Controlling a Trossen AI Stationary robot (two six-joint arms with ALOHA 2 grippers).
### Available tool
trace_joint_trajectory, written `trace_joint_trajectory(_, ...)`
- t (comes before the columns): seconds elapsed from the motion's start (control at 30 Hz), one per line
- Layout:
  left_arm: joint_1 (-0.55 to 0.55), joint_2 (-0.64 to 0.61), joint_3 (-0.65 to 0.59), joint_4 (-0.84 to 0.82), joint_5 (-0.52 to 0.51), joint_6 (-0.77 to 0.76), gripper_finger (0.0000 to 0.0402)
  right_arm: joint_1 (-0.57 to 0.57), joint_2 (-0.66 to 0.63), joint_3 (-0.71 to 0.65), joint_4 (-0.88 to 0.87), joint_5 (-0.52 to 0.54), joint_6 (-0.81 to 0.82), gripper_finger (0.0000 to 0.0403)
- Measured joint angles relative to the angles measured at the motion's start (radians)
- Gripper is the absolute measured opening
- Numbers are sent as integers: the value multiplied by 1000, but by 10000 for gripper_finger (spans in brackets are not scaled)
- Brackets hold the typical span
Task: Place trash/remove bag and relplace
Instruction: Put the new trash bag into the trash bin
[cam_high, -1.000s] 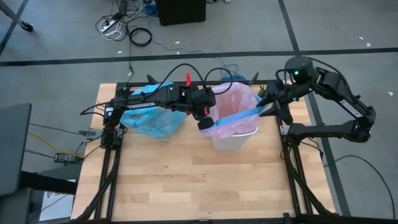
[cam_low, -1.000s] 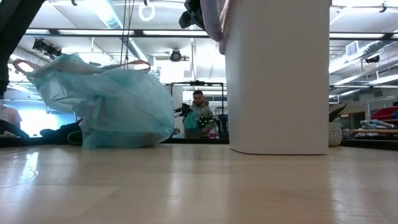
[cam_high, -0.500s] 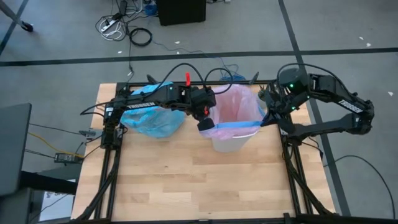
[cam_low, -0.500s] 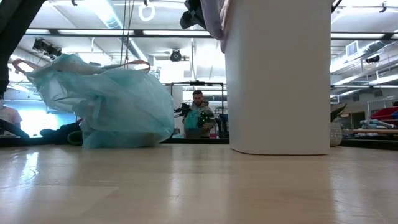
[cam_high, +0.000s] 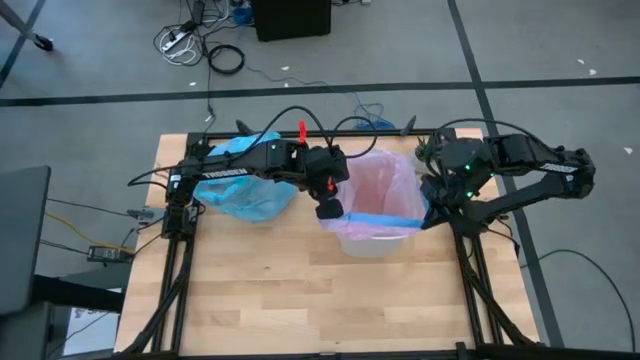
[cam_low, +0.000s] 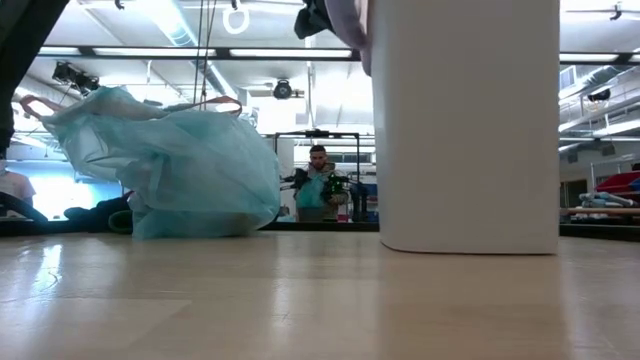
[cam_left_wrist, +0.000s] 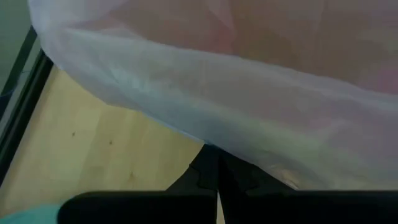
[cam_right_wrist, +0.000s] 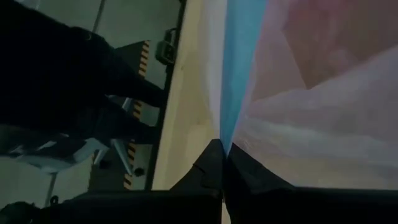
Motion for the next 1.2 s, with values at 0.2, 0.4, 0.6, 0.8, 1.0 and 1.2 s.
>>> trace_joint_trajectory(0.2, -21, 0, 34, 3, 7, 40, 5, 117, 27, 0, 109, 25, 6, 0)
trace_joint_trajectory(0.4, -38, 0, 72, -7, 9, 58, 5, 205, 51, 0, 143, 61, 24, 0)
trace_joint_trajectory(0.6, -44, 0, 184, -109, 8, 83, 5, 274, 46, 7, 140, 142, 84, 0)
trace_joint_trajectory(0.8, -59, -69, 179, -102, 16, 79, 5, 341, 43, 55, 142, 193, 95, 0)
trace_joint_trajectory(1.0, -79, -105, 186, -93, 17, 98, 5, 379, 53, 63, 135, 219, 101, 0)
trace_joint_trajectory(1.2, -88, -97, 115, -162, 20, 51, 5, 409, 105, 63, 130, 229, 129, 0)
